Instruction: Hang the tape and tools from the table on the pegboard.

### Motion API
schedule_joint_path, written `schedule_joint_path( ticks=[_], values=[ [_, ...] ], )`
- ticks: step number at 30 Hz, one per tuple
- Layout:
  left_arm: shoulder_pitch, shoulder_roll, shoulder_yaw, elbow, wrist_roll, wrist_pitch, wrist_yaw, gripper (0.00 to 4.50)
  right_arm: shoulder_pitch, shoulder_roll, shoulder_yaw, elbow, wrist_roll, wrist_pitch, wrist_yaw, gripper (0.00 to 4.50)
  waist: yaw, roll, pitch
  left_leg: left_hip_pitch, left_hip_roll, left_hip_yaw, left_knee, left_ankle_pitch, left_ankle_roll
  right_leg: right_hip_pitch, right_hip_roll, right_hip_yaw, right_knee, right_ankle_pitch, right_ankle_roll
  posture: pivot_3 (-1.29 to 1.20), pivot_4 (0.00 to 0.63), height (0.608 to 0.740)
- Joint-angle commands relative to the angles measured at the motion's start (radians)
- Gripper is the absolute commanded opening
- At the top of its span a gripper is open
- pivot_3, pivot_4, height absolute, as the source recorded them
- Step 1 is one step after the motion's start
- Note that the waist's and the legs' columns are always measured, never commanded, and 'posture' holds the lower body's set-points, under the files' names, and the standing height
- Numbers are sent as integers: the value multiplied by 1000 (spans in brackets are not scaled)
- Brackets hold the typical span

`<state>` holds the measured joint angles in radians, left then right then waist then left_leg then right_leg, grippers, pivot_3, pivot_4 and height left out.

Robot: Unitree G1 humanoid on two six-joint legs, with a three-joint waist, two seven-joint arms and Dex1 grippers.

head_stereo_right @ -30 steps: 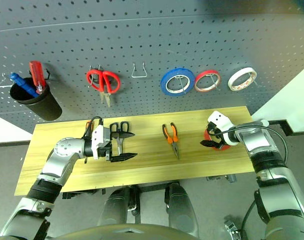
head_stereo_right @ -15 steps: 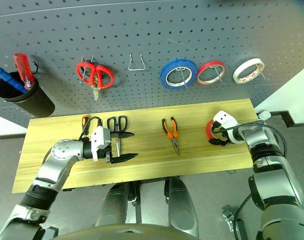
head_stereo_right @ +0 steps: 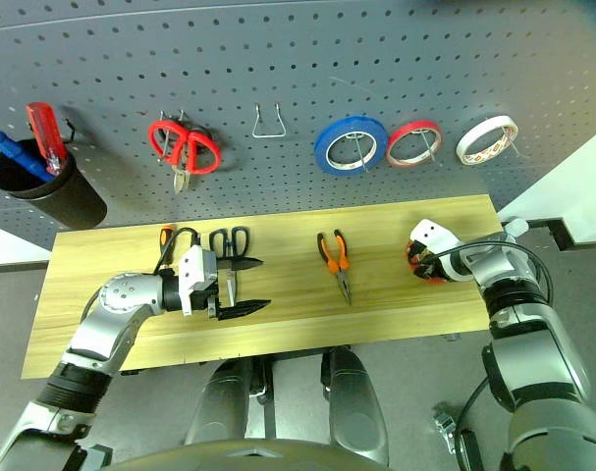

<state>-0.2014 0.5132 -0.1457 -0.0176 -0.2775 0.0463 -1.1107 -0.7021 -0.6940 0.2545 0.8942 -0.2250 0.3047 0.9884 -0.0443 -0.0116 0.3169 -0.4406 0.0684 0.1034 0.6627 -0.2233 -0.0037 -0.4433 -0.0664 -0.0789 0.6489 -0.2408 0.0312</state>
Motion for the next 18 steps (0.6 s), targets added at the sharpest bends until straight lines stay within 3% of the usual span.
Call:
schedule_joint_path(
  ticks=[1,8,13,18],
  values=[
    [8,8,12,-31,-23,-4,-5,3957,67,22,32,-19,-10,33,34,690,0,0,0,0,0,0,0,0,0,0,0,0,0,0,0,-91,329,740],
    [-16,6,23,-5,-38,-8,-19,3957,131,-65,-48,-264,75,157,137,690,2,0,0,-1,0,0,-1,0,0,-1,0,-1,-1,2,3,-116,283,740],
    [-22,-2,57,-20,-100,-3,-45,3957,337,-175,-229,-724,274,341,230,690,4,2,-1,-5,-1,0,-1,0,0,-4,0,-1,-1,2,7,-166,242,740],
    [4,19,93,-89,-190,35,-87,3957,540,-196,-460,-1115,449,489,200,690,-5,2,-4,-5,-1,1,-1,0,0,-5,1,-1,-2,3,9,-211,216,740]
  ],
)
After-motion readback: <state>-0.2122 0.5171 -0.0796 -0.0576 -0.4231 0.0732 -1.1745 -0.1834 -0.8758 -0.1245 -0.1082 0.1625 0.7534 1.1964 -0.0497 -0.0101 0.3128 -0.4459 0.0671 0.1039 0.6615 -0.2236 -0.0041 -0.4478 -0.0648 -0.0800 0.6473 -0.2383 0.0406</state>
